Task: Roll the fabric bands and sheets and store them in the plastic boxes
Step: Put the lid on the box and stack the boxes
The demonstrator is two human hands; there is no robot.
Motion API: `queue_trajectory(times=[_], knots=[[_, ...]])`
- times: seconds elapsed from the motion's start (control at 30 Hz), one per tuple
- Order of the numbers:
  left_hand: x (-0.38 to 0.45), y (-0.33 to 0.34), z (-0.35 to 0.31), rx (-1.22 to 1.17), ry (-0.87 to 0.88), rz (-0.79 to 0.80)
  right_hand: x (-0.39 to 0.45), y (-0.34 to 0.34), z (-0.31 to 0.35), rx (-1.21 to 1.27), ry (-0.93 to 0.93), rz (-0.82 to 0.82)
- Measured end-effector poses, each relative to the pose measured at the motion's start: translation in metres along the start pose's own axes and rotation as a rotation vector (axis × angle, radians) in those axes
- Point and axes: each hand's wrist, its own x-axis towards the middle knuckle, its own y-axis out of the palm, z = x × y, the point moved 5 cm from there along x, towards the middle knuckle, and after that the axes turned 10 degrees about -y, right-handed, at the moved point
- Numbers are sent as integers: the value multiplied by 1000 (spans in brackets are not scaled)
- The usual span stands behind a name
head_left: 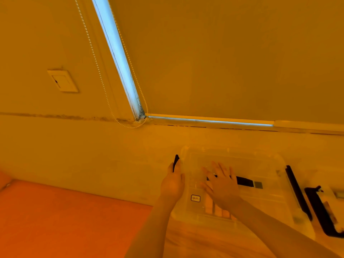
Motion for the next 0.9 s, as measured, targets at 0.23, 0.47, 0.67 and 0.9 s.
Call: queue_trajectory(times=[0.23,0.47,0.67,0.9], knots=[[7,8,2,97,-5,47,-1,4,-1,7,27,-8],[3,10,-7,259,-60,23,-3,3,-3,-1,36,-28],[1,7,-8,200,-44,16,-3,-3,0,24,7,-45],[-10,-3,-16,255,-68,-92,-14,-3,-13,87,8,-14]])
